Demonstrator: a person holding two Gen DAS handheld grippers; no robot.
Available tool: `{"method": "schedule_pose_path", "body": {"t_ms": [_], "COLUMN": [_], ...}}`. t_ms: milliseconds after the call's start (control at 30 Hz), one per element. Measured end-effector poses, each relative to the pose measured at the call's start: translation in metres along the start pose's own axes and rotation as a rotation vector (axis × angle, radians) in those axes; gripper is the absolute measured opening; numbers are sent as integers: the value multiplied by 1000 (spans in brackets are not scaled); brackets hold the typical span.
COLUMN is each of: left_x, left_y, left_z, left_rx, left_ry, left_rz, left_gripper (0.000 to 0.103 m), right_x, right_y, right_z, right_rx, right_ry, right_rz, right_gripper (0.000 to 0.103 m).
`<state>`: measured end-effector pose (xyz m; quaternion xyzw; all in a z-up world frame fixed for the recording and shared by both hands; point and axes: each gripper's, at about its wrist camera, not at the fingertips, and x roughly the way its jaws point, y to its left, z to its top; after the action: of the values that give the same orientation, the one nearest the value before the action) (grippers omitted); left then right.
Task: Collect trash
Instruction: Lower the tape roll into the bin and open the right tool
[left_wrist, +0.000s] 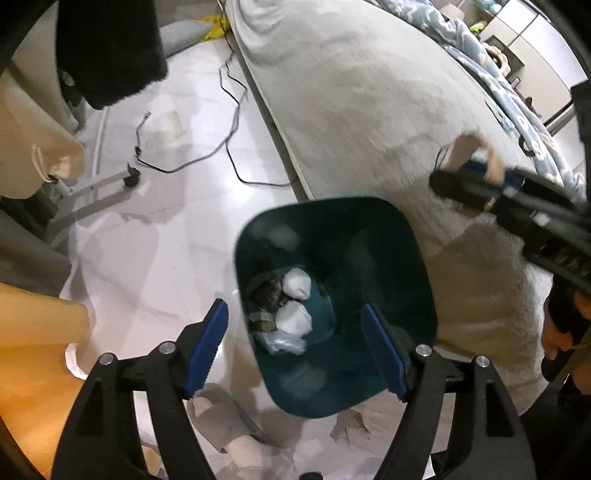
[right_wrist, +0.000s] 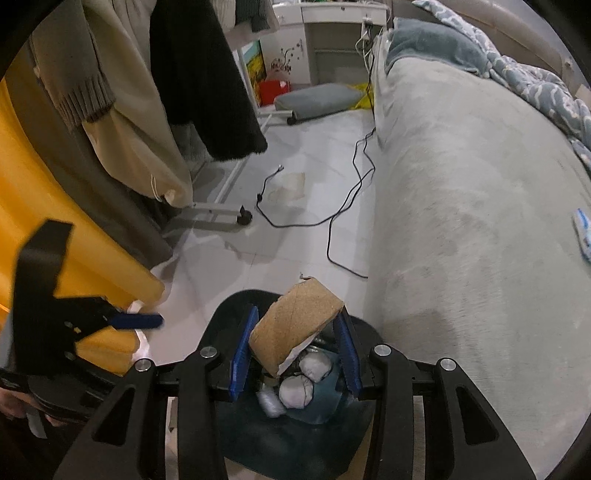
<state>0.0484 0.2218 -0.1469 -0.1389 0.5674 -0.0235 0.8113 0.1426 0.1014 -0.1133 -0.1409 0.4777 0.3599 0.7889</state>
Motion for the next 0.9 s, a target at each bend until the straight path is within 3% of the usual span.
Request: {"method": "schedule_pose_path", "body": {"t_ms": [333,600,733,900], "left_x": [-41,-81,-98,-106], "left_y": [19,5,-12,-27], "left_z": [12,24,25,26], "left_rx": [-45,-3,64,105], "left_ry": [-172,-317,-394,-438], "left_rz": [0,-13,-17,-33], "left_gripper": [70,64,63,56], "right_x": [36,66,74,79], "right_y": [13,25,26,22], "right_z": [-11,-29,-37,-46], "right_rx": [-16,-58,-70,-62], "right_ry": [106,209,239,265], "right_rz": [1,9,3,1], "right_gripper": [43,43,44,44]}}
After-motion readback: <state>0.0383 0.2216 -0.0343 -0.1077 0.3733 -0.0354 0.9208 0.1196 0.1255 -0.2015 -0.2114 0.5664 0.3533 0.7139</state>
